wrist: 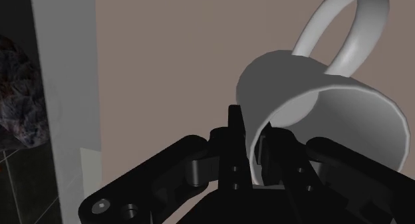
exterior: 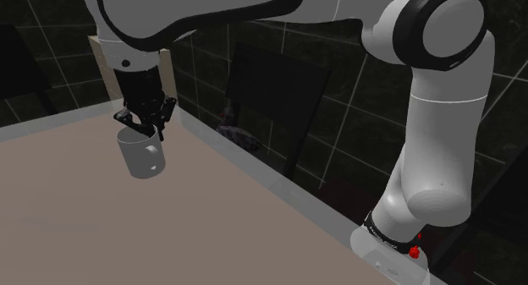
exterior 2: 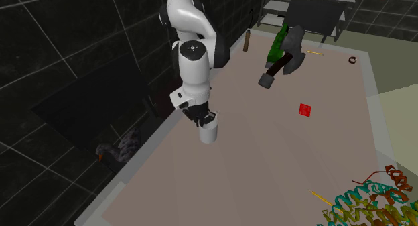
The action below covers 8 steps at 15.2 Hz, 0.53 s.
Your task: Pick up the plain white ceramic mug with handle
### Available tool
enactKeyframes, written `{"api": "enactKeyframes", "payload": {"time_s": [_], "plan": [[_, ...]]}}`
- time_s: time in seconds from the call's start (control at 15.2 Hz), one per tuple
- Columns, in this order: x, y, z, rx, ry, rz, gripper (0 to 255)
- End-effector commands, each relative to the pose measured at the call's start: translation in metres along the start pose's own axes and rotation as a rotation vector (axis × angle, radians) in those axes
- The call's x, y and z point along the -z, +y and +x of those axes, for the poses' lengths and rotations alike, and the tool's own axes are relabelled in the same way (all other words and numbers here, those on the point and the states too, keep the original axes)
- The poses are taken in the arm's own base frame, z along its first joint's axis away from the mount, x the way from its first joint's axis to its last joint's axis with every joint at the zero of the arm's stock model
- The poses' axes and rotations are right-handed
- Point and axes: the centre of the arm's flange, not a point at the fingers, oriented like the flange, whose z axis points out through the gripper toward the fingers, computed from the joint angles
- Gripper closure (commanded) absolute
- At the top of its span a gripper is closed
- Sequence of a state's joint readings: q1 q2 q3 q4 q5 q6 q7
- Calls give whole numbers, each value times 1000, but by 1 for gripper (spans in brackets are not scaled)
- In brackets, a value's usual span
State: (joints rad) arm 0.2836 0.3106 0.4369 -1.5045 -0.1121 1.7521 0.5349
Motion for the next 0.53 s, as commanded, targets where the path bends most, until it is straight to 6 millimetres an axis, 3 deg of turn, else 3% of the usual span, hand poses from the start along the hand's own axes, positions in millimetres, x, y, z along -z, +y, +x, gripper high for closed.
{"api": "enactKeyframes", "payload": {"time_s": [0.0,0.46], "plan": [[11,0,0,0,0,0,255],[48,0,-1,0,0,0,255]]}}
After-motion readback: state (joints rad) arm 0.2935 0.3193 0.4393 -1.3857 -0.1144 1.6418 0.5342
